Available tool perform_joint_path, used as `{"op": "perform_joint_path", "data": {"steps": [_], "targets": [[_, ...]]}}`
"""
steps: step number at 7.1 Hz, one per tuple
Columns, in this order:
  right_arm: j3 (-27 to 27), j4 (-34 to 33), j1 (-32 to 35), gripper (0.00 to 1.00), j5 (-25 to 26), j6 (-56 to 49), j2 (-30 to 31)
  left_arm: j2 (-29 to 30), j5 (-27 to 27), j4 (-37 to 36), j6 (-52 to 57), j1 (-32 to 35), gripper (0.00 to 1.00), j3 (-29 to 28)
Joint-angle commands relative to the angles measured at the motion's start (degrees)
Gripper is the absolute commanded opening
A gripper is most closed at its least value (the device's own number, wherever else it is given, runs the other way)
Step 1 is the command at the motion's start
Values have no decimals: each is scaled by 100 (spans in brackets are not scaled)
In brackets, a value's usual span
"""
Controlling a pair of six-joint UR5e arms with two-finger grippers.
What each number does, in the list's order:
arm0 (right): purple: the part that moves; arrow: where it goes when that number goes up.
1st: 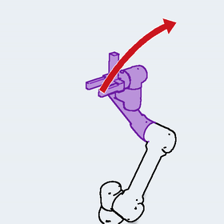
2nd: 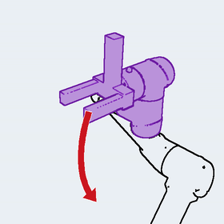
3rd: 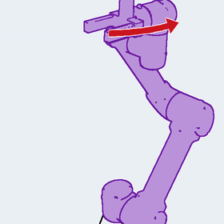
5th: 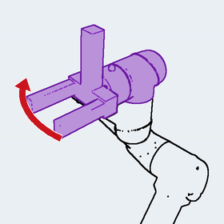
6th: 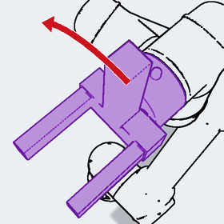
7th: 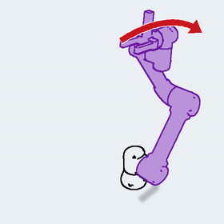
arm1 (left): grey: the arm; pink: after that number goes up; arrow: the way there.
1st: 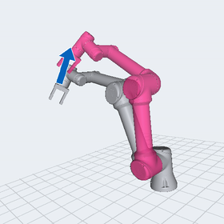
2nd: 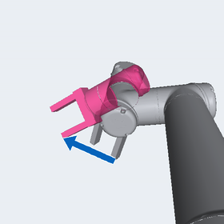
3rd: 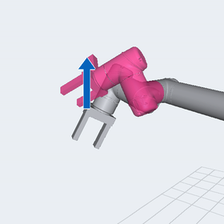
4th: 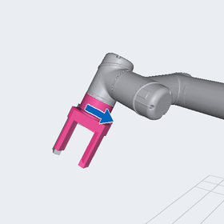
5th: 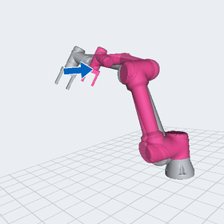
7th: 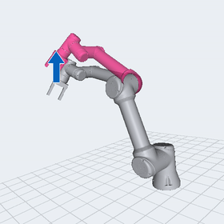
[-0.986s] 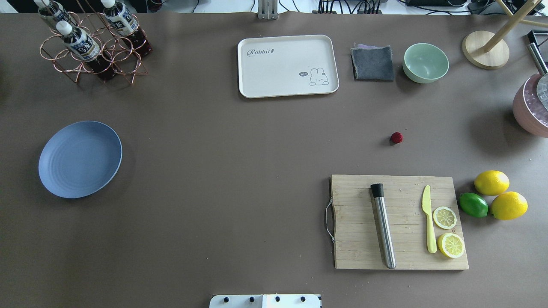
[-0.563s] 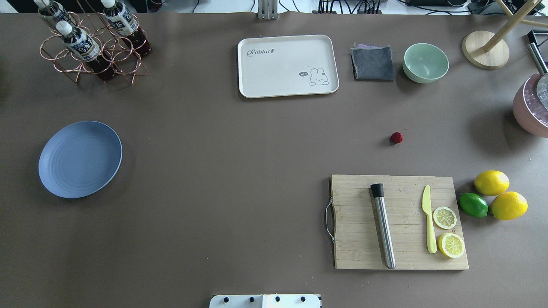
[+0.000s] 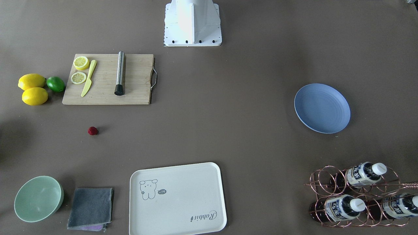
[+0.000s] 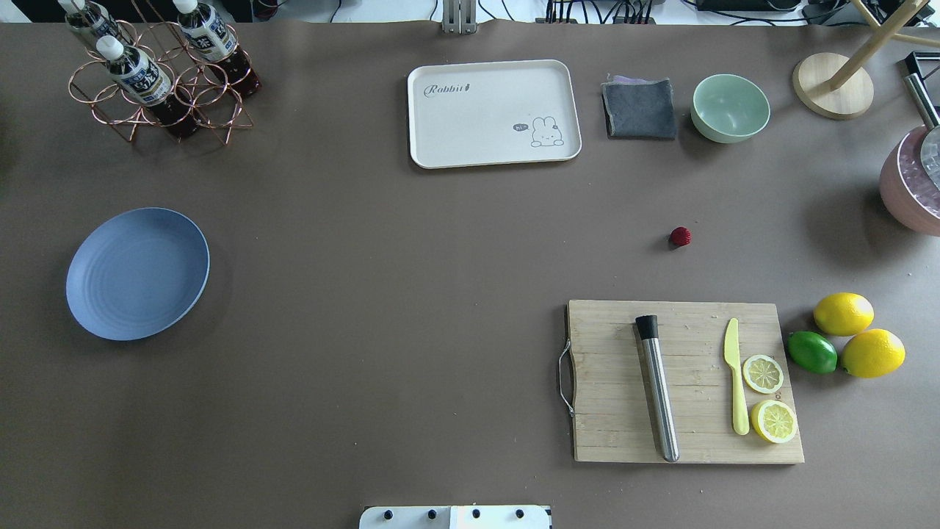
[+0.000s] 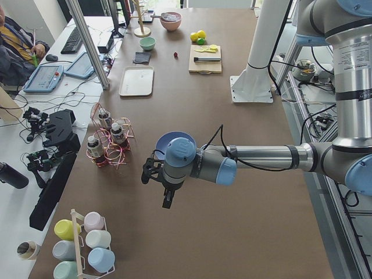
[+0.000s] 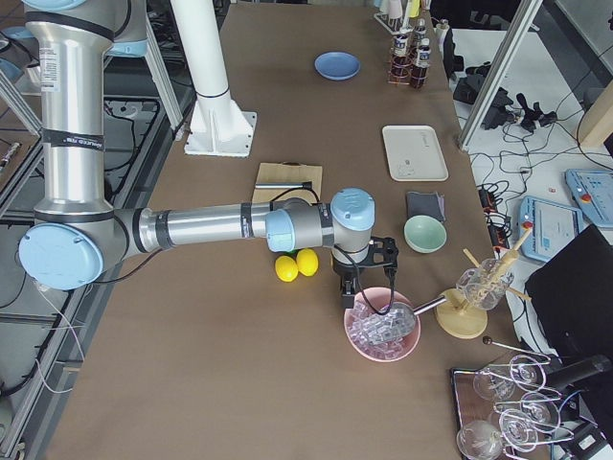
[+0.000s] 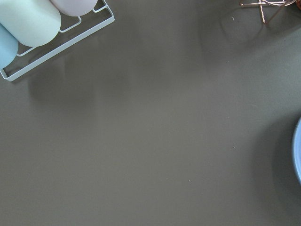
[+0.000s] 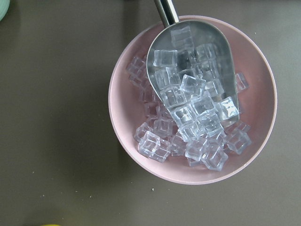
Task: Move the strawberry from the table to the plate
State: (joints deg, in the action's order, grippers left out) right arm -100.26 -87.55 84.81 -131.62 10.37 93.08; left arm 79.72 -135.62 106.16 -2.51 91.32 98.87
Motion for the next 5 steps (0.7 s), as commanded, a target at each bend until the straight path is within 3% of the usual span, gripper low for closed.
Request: {"op": "perform_joint_path", "data": {"steps": [1,5], "targets": [[-20,2,9,100,-13,0,26,0,-8,1,-4,0,97,1],[-72,2,0,100,-31,0,105,-183,-17,53,5,-9,97,71]]}}
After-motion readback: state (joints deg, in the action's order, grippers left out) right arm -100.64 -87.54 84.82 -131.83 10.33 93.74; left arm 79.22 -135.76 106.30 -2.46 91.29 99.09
